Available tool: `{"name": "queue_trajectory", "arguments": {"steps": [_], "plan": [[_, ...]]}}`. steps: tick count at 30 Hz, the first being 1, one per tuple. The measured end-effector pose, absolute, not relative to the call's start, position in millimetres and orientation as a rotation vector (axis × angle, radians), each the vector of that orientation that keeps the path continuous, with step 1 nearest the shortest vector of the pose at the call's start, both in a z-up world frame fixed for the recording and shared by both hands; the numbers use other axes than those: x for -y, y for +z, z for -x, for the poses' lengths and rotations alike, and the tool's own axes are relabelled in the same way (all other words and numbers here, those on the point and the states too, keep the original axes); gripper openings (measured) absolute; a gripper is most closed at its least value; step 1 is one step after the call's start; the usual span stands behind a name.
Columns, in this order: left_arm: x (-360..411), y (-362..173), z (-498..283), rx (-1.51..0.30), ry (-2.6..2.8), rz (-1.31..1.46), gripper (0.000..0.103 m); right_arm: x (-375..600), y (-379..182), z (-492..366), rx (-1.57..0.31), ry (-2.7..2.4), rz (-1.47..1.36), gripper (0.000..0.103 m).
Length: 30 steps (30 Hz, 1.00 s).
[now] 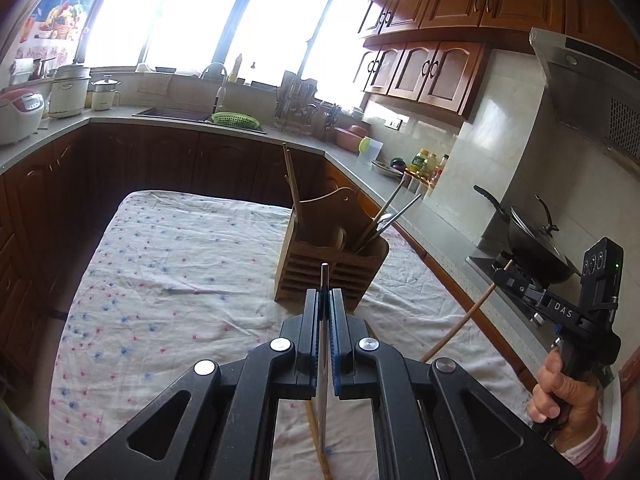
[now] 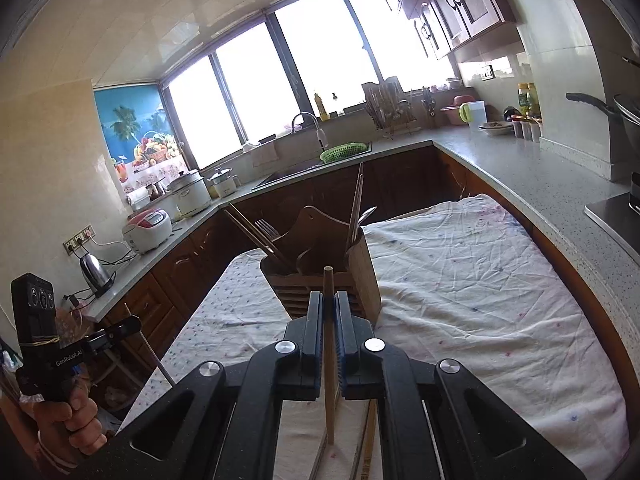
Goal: Organize utensils
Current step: 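Grasp a metal chopstick with the right tool while the left tool grasps a wooden chopstick, then lift both chopsticks over the caddy and lower them in upright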
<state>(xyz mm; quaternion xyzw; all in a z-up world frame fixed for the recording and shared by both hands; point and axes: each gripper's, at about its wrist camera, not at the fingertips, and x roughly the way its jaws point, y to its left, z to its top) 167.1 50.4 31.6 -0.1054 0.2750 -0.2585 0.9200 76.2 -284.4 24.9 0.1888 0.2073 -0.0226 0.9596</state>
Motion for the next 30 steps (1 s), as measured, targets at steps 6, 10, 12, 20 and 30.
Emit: {"name": "queue_trajectory", "arguments": {"steps": [6, 10, 12, 20, 30], "plan": [[-48.9, 35.3, -172.0, -0.549, -0.532, 0.226, 0.003, 284.5, 26.1, -78.1, -0.412, -0.046, -0.381, 0.005], [-47.5, 36.0, -180.4, -0.546, -0.542, 0.236, 0.003, 285.8, 30.3, -78.3, -0.400, -0.050, -0.378, 0.005], [-46.1, 38.2, -184.3, -0.539, -0.542, 0.237, 0.003, 286.6, 34.4, -78.9, -0.389, -0.052, -0.375, 0.005], [-36.0, 56.8, -205.3, -0.474, -0.542, 0.226, 0.003, 287.9, 53.3, -91.2, -0.348, -0.062, -0.352, 0.005], [-27.0, 87.5, -256.9, -0.361, -0.517, 0.295, 0.003, 300.9, 95.2, -133.3, -0.245, -0.083, -0.334, 0.005]]}}
